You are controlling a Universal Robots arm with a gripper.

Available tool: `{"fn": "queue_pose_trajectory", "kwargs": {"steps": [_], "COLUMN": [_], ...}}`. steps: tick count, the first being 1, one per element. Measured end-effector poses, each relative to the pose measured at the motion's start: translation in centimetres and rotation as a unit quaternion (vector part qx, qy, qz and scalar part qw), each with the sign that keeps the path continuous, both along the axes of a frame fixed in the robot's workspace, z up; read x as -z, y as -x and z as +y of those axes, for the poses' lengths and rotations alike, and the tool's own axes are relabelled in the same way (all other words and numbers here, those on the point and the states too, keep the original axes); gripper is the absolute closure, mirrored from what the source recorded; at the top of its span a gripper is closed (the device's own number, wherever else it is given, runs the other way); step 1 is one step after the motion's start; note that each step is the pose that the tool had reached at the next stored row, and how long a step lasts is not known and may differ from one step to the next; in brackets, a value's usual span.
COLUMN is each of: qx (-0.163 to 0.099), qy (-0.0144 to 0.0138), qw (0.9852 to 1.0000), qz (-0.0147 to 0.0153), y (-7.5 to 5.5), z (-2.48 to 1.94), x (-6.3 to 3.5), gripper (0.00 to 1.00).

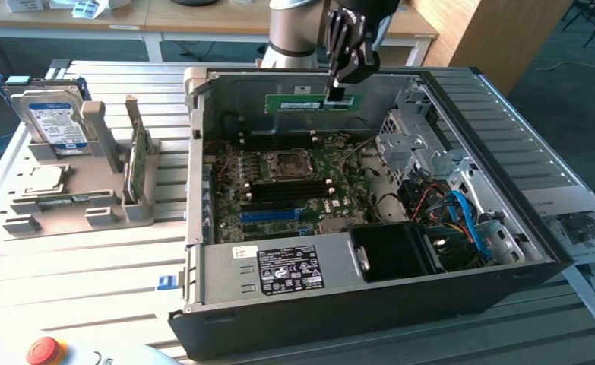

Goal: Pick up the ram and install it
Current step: 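Pick up the ram and move it above insertion slot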

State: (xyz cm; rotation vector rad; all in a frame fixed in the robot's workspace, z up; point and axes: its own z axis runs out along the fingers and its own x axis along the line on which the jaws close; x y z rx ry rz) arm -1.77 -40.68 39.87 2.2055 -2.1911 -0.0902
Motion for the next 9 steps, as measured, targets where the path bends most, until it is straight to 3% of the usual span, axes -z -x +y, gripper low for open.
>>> {"fn": "queue_pose_trajectory", "kwargs": {"steps": [9], "qx": [0.000], "qy": [0.0000], "qw": [1.0000], "qz": [0.0000], "y": [0.00], "z": [0.01], "x": [0.71], "gripper": [0.88]}}
